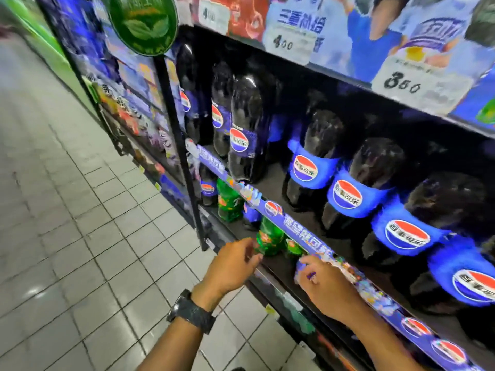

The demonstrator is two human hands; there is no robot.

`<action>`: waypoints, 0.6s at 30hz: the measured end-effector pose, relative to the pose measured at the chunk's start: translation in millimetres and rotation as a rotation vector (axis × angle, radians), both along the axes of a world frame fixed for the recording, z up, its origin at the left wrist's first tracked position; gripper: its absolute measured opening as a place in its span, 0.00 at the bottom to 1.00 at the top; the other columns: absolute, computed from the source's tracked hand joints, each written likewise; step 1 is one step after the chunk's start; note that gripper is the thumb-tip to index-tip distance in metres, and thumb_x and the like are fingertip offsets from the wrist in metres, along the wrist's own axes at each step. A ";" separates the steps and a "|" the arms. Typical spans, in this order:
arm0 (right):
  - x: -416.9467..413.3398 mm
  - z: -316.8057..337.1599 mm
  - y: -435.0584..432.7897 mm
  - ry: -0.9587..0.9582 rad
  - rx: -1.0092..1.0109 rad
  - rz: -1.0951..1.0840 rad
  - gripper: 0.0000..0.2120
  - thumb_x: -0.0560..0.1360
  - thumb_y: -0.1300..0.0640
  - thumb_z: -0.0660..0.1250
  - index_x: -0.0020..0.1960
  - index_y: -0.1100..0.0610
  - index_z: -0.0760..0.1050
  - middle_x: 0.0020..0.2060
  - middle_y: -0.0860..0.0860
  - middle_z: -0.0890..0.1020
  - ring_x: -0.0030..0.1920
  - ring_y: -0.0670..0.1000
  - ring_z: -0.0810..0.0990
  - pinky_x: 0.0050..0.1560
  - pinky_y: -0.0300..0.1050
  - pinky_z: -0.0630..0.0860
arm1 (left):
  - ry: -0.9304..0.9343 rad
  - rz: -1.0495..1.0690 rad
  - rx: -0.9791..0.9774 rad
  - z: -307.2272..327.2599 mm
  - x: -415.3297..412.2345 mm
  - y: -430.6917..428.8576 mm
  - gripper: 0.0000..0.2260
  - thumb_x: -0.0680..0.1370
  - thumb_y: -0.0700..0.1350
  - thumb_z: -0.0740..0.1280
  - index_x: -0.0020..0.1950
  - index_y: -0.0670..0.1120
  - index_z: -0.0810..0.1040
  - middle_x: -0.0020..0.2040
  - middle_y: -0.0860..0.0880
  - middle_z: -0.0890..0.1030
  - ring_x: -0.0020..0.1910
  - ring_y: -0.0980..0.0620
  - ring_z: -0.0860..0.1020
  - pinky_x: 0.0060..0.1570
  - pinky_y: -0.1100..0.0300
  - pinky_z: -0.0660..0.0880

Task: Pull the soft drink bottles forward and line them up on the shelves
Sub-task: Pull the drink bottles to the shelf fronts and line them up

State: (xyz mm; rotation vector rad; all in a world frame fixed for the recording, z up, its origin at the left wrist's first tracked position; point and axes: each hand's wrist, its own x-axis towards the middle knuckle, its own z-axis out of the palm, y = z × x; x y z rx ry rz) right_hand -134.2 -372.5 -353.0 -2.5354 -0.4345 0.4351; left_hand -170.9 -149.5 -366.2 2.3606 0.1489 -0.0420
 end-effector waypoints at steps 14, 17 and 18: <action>80.4 -36.4 120.1 0.184 0.009 0.254 0.12 0.76 0.49 0.63 0.57 0.52 0.74 0.48 0.49 0.83 0.48 0.50 0.80 0.49 0.43 0.75 | 0.010 0.461 -0.017 1.1 9.4 102.3 0.04 0.77 0.52 0.66 0.46 0.54 0.73 0.35 0.57 0.79 0.34 0.61 0.76 0.32 0.69 0.68; 98.6 -30.7 140.4 0.225 0.119 0.218 0.10 0.76 0.50 0.63 0.57 0.49 0.74 0.48 0.45 0.82 0.43 0.44 0.79 0.41 0.32 0.72 | 0.014 0.463 -0.075 9.2 28.1 116.4 0.02 0.77 0.49 0.66 0.45 0.52 0.75 0.32 0.60 0.79 0.30 0.64 0.77 0.30 0.69 0.68; 103.9 -29.3 147.6 0.257 0.186 0.182 0.07 0.76 0.51 0.64 0.53 0.49 0.75 0.46 0.46 0.82 0.41 0.43 0.79 0.39 0.31 0.71 | 0.014 0.451 -0.092 10.9 35.4 120.3 0.02 0.77 0.48 0.66 0.45 0.51 0.76 0.32 0.58 0.79 0.30 0.64 0.78 0.30 0.69 0.69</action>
